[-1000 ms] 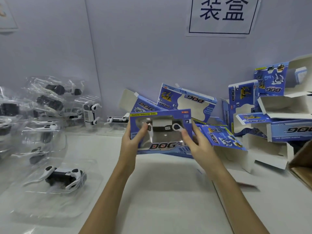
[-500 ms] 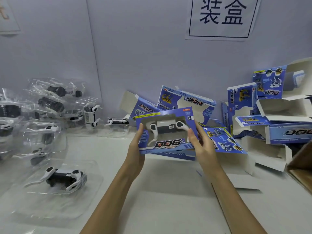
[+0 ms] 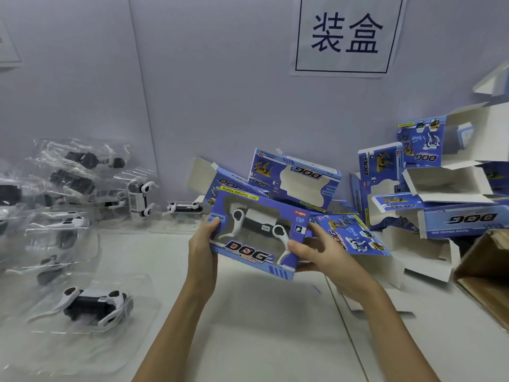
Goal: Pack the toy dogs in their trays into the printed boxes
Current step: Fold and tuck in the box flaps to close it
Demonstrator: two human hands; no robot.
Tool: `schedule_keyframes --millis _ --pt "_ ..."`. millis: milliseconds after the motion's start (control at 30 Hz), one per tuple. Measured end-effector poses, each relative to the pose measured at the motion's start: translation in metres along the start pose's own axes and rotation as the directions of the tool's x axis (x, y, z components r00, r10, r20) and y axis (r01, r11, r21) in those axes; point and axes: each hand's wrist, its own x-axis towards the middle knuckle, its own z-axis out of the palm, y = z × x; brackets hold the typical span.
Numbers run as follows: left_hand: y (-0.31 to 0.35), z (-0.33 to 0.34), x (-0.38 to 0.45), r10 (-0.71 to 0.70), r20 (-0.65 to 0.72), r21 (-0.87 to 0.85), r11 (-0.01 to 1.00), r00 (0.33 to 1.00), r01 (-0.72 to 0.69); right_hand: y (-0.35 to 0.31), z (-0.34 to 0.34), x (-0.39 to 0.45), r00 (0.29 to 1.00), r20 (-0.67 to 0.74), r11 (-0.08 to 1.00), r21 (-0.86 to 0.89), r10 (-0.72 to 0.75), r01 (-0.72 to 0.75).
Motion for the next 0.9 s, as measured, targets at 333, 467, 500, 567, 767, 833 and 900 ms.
schedule_keyframes --millis 333,467,500,567,767,833,900 --pt "-0.006 -0.001 -0.001 0.133 0.033 0.097 0.986 0.991 -0.136 -0.027 0.008 -0.016 0.881 -0.445 0.924 0.247 -0.159 0.291" --pt "-0.004 0.001 0.002 0.046 0.006 0.122 0.991 0.999 -0.046 -0.043 -0.014 -0.032 0.624 -0.775 0.653 0.422 -0.099 0.628" --pt "-0.006 0.003 0.002 0.017 0.003 0.136 0.991 1.000 -0.018 -0.046 -0.029 -0.036 0.550 -0.833 0.596 0.413 -0.058 0.688" --pt "-0.008 0.006 0.000 -0.040 -0.002 0.160 0.986 0.999 0.040 -0.053 -0.064 -0.042 0.386 -0.921 0.531 0.354 0.056 0.770" --pt "-0.012 0.009 -0.004 -0.120 0.029 0.229 0.967 0.992 0.111 -0.038 -0.123 -0.037 0.375 -0.923 0.829 0.274 0.085 0.487" --pt "-0.013 0.011 -0.003 -0.128 0.035 0.238 0.964 0.991 0.116 -0.026 -0.120 -0.034 0.512 -0.859 0.978 0.088 -0.021 0.189" --pt "-0.013 0.015 -0.004 -0.138 0.036 0.246 0.961 0.990 0.125 -0.013 -0.106 -0.031 0.693 -0.706 0.977 -0.211 -0.148 -0.006"
